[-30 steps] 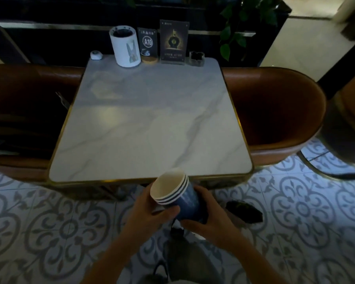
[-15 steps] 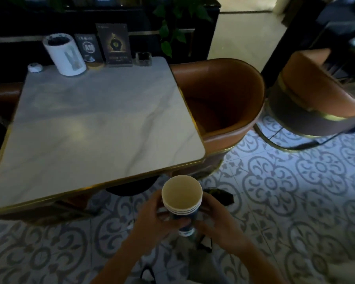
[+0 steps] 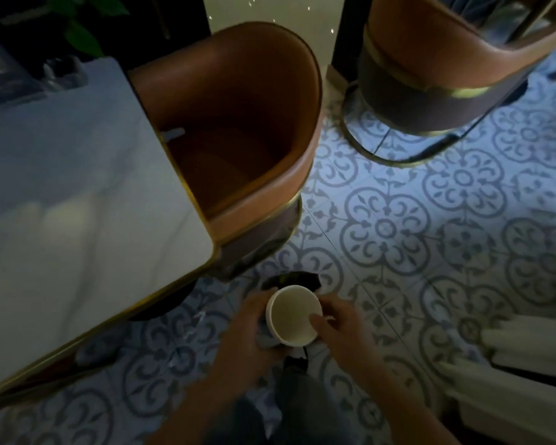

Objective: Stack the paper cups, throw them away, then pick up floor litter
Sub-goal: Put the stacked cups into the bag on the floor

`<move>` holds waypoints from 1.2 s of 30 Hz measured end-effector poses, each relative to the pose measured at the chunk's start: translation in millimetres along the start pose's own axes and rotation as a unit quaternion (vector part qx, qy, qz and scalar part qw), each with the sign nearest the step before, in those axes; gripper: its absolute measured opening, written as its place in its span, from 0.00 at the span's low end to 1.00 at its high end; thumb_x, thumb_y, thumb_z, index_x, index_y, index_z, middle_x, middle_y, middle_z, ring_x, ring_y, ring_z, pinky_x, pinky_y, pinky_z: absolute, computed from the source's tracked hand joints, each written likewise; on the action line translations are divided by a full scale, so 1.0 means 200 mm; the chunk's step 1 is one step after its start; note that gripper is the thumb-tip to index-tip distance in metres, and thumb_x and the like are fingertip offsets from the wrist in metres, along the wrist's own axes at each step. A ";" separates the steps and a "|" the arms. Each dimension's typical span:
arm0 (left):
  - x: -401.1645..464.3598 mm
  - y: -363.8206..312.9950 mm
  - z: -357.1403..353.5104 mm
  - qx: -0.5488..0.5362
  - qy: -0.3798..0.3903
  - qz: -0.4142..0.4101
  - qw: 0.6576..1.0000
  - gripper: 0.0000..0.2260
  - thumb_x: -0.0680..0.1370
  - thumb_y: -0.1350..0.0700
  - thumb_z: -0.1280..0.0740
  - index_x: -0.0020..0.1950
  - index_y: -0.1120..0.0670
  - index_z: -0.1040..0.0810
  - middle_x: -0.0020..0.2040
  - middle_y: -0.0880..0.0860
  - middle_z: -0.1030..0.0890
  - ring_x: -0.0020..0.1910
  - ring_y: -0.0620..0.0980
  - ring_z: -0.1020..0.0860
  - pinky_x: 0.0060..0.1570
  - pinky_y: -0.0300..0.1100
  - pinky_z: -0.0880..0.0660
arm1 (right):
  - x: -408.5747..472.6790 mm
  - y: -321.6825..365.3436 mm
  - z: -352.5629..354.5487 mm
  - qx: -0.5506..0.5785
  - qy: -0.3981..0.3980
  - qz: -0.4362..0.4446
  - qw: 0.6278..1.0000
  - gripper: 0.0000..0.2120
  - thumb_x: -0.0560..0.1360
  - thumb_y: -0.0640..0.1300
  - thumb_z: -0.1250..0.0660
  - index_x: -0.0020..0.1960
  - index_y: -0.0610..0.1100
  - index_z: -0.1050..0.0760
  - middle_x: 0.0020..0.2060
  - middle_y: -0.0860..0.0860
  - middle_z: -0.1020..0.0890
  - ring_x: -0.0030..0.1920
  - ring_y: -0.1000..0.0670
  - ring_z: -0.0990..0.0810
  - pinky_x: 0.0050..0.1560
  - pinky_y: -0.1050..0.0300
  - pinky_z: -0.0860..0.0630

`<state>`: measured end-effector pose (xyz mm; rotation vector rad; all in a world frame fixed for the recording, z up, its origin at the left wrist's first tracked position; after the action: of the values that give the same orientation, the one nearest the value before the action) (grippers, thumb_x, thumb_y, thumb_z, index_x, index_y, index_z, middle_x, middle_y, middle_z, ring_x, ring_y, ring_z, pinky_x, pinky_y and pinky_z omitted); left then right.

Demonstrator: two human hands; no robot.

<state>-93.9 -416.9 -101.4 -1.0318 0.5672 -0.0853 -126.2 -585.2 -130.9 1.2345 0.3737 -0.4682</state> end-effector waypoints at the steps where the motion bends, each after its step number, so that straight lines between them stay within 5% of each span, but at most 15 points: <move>1: 0.05 0.05 -0.04 0.002 0.013 0.013 1.000 0.37 0.64 0.45 0.21 0.70 0.44 0.33 0.66 0.41 0.27 0.63 0.31 0.30 0.58 0.29 0.28 | 0.05 -0.05 0.02 0.001 -0.012 -0.010 1.000 0.11 0.76 0.41 0.33 0.58 0.45 0.23 0.49 0.49 0.18 0.47 0.52 0.17 0.40 0.60 0.19; 4: 0.18 0.19 -0.16 -0.056 0.037 0.063 0.996 0.38 0.64 0.42 0.22 0.70 0.37 0.35 0.67 0.40 0.27 0.64 0.39 0.27 0.57 0.38 0.23 | 0.20 -0.18 0.07 0.001 -0.045 -0.042 0.998 0.10 0.76 0.42 0.33 0.56 0.49 0.23 0.49 0.52 0.18 0.48 0.54 0.19 0.44 0.59 0.19; 9: 0.48 0.48 -0.31 -0.122 0.039 0.159 0.979 0.23 0.72 0.45 0.28 0.66 0.40 0.30 0.62 0.42 0.23 0.55 0.38 0.21 0.48 0.31 0.22 | 0.51 -0.45 0.03 -0.004 -0.057 -0.084 0.995 0.10 0.77 0.43 0.35 0.57 0.52 0.23 0.48 0.55 0.19 0.46 0.57 0.20 0.45 0.61 0.21; 14: 0.84 0.85 -0.50 -0.197 0.014 0.245 0.949 0.09 0.74 0.49 0.30 0.52 0.35 0.21 0.57 0.48 0.19 0.54 0.48 0.18 0.53 0.51 0.19 | 0.85 -0.76 -0.05 0.009 -0.082 -0.121 0.989 0.11 0.78 0.41 0.36 0.54 0.56 0.25 0.46 0.56 0.19 0.46 0.56 0.19 0.46 0.58 0.19; 22: 1.36 1.44 -0.78 -0.222 0.022 0.307 0.925 0.15 0.76 0.58 0.32 0.63 0.52 0.23 0.55 0.53 0.18 0.53 0.52 0.18 0.50 0.46 0.20 | 1.38 -1.34 -0.23 0.005 -0.082 -0.167 0.983 0.11 0.77 0.41 0.39 0.57 0.51 0.26 0.45 0.52 0.20 0.47 0.50 0.20 0.49 0.49 0.20; 27: 1.52 1.68 -0.97 -0.175 0.053 0.311 0.933 0.11 0.75 0.57 0.31 0.54 0.44 0.22 0.56 0.55 0.19 0.54 0.54 0.19 0.54 0.50 0.21 | 1.56 -1.62 -0.31 -0.053 -0.052 -0.196 0.978 0.13 0.78 0.43 0.39 0.63 0.47 0.29 0.48 0.52 0.23 0.45 0.54 0.24 0.40 0.63 0.29; 29: 1.52 1.70 -1.01 -0.137 0.048 0.299 0.943 0.10 0.73 0.54 0.30 0.51 0.40 0.22 0.54 0.51 0.20 0.54 0.52 0.20 0.57 0.54 0.22 | 1.56 -1.67 -0.30 -0.068 -0.052 -0.201 0.976 0.13 0.78 0.41 0.40 0.63 0.46 0.28 0.48 0.51 0.22 0.45 0.52 0.24 0.42 0.62 0.28; 36: 1.42 1.66 -1.04 -0.116 0.041 0.281 0.952 0.17 0.70 0.51 0.31 0.58 0.44 0.22 0.54 0.46 0.20 0.54 0.47 0.20 0.56 0.52 0.21 | 1.50 -1.67 -0.28 -0.075 -0.061 -0.169 0.981 0.12 0.79 0.37 0.43 0.52 0.50 0.24 0.37 0.58 0.23 0.37 0.60 0.24 0.34 0.67 0.29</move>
<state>-16.2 -500.5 -572.4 -1.0620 0.9444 0.4531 -50.6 -658.6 -570.0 0.9927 0.5074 -0.7904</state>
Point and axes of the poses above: each hand's wrist, its own x-axis towards the middle knuckle, its own z-axis out of the back of the hand, y = z × x, the point moved 7 cm from there along x, towards the middle knuckle
